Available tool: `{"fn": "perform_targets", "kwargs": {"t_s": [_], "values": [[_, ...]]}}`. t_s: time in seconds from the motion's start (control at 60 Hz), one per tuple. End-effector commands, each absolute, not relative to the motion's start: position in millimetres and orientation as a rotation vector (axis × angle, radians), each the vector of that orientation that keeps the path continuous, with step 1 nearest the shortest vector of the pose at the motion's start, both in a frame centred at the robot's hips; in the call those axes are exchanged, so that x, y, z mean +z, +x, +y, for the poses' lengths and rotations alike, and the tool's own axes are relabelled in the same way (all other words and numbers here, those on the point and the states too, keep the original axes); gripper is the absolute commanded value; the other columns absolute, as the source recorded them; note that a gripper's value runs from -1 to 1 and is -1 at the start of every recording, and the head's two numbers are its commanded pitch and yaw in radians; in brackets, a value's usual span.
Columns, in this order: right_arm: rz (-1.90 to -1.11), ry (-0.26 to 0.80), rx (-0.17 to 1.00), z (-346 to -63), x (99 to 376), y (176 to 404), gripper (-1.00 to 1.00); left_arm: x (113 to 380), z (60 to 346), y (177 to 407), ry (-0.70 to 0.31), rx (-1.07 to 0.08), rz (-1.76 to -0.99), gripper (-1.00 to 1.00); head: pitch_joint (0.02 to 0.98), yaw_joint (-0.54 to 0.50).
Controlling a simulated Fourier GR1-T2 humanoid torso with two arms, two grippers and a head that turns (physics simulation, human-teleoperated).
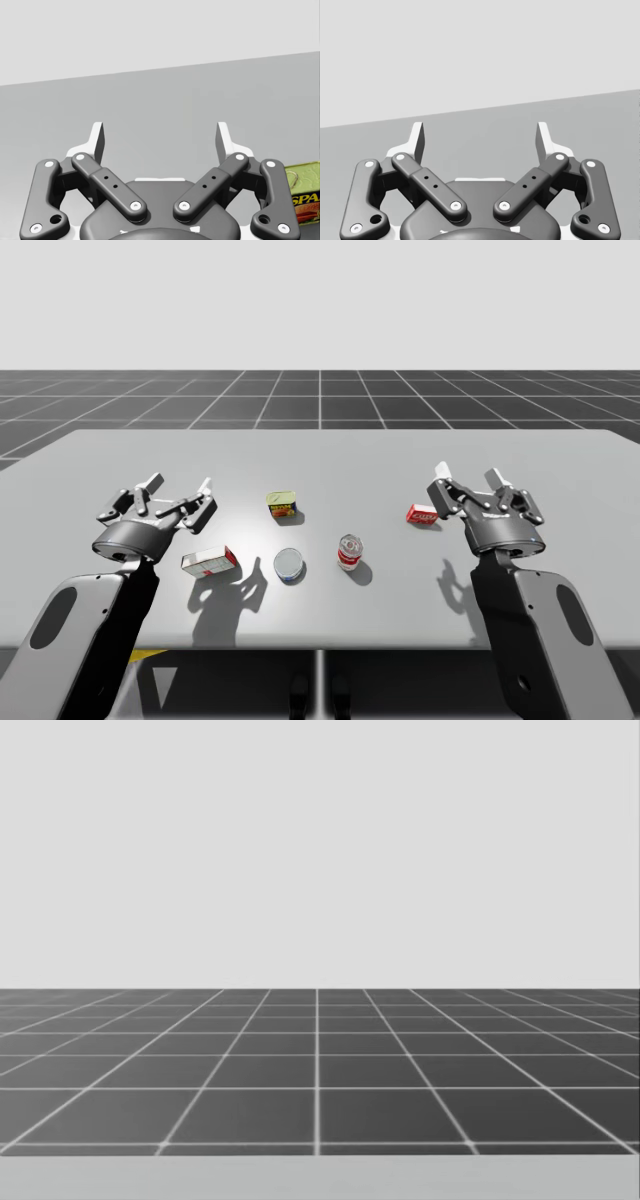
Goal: Pick up the potted meat can and lift it.
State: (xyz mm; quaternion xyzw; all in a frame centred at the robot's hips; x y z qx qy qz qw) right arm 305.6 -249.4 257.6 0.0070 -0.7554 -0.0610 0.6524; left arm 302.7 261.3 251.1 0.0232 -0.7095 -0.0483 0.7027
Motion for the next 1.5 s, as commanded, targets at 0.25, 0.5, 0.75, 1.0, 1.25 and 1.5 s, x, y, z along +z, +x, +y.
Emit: {"fn": "perform_targets", "kwargs": {"t_s": [0.25, 0.5, 0.75, 1.0, 1.25, 1.5], "values": [[-1.717, 0.008, -0.132, -250, 257, 306, -1.00, 251, 260, 303, 0.050, -0.115, -1.573, -1.00, 0.136, -0.01], [-1.715, 0.000, -0.124, -250, 257, 307, -1.00, 251, 259, 303, 0.052, -0.119, -1.569, -1.00, 0.306, 0.01], [-1.706, -0.011, -0.111, -249, 256, 307, -1.00, 250, 259, 303, 0.053, -0.126, -1.564, -1.00, 0.478, 0.04], [-1.701, -0.025, -0.101, -248, 255, 307, -1.00, 249, 258, 304, 0.053, -0.136, -1.557, -1.00, 0.631, 0.12], [-1.698, -0.031, -0.094, -246, 254, 307, -1.00, 249, 255, 303, 0.042, -0.146, -1.551, -1.00, 0.730, 0.16], [-1.696, -0.039, -0.093, -245, 254, 308, -1.00, 254, 226, 290, -0.097, -0.194, -1.505, -1.00, 0.730, 0.16]]}}
